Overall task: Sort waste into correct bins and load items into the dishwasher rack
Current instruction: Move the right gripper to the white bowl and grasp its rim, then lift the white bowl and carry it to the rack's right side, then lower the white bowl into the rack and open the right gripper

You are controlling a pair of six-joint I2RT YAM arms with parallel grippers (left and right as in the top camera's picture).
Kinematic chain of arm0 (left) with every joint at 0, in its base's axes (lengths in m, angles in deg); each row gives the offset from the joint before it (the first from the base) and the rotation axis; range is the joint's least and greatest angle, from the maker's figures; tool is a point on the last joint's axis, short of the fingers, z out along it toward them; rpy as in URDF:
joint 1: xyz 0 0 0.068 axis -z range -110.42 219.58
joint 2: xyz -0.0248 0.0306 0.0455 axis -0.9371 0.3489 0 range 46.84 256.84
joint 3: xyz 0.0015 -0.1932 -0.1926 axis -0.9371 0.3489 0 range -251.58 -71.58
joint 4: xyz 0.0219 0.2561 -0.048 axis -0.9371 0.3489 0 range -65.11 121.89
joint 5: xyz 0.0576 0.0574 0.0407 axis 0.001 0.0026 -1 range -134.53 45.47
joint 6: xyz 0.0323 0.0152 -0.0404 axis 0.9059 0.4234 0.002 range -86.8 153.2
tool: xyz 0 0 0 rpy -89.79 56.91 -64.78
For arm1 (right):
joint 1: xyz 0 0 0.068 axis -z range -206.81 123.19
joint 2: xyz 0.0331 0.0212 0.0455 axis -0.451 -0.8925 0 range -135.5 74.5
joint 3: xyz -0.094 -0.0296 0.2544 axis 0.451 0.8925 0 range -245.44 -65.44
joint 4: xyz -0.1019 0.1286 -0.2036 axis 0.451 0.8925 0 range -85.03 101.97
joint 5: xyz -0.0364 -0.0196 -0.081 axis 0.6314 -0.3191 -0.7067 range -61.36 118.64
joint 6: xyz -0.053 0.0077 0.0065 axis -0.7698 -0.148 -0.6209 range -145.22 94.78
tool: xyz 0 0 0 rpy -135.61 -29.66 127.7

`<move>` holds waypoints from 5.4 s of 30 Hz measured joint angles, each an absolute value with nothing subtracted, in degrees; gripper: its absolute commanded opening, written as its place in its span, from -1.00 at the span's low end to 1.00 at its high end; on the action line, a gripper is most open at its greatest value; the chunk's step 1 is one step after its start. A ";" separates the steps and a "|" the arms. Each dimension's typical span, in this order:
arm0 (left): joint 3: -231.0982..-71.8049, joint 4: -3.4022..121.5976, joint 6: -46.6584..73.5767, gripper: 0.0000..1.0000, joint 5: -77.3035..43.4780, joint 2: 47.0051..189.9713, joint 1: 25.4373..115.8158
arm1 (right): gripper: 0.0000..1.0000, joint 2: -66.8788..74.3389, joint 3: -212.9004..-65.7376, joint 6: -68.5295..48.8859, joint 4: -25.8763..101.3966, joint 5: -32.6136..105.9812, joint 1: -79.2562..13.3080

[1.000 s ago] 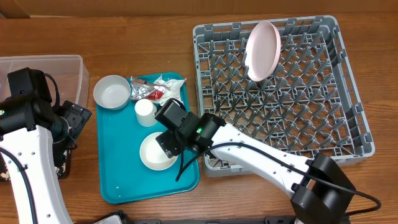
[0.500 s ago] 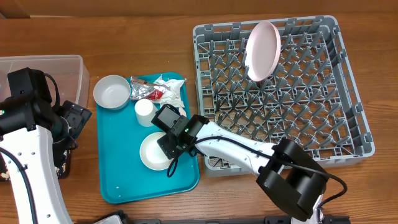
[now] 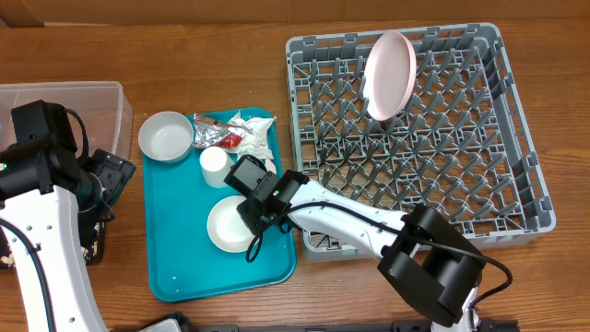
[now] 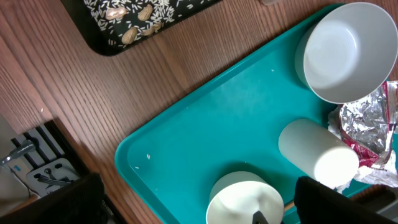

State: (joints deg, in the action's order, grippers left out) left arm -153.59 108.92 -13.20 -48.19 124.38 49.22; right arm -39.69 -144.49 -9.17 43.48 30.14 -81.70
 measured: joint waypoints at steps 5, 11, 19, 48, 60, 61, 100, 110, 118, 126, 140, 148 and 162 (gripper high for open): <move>-153.59 108.92 -13.20 1.00 -48.19 124.38 49.22 | -0.32 -41.02 -144.49 -8.84 43.50 30.38 -81.70; -153.59 108.92 -13.20 0.99 -48.19 124.38 49.22 | -0.75 -41.35 -144.49 -8.69 43.74 30.66 -81.70; -153.59 108.92 -13.20 1.00 -48.19 124.38 49.22 | -0.92 -41.46 -150.30 -8.75 53.29 31.06 -81.70; -153.59 108.90 -13.20 1.00 -48.19 124.38 49.22 | -0.92 -25.53 -183.39 -4.47 80.35 4.41 -36.31; -153.59 108.92 -13.20 0.99 -48.17 124.38 49.22 | -0.92 -30.68 -178.89 -4.49 71.06 -5.80 -20.68; -153.59 108.92 -13.20 1.00 -48.17 124.38 49.22 | -0.92 -31.38 -177.75 -4.49 70.27 -6.98 -20.68; -153.59 108.92 -13.20 1.00 -48.19 124.38 49.22 | -0.92 -38.99 -154.91 -4.47 54.10 -34.41 -21.64; -153.59 108.90 -13.22 0.99 -48.19 124.38 49.22 | -0.60 -38.99 -154.91 -4.53 55.13 -35.83 -26.60; -153.59 108.90 -13.20 1.00 -48.19 124.38 49.22 | -0.81 -39.05 -154.89 -4.82 57.92 -34.67 -34.69; -153.59 108.92 -13.20 0.99 -48.19 124.38 49.22 | -0.92 -39.08 -154.89 -4.95 58.16 -36.70 -33.60; -153.59 108.90 -13.20 0.99 -48.19 124.38 49.22 | -0.04 -39.05 -156.58 -6.13 57.18 -27.26 -31.98; -153.59 108.90 -13.20 0.99 -48.19 124.38 49.22 | 0.46 -36.72 -168.95 -6.91 63.34 -11.74 -31.65; -153.59 108.92 -13.20 1.00 -48.17 124.38 49.22 | 0.04 -34.42 -170.96 -27.59 66.38 26.44 -24.15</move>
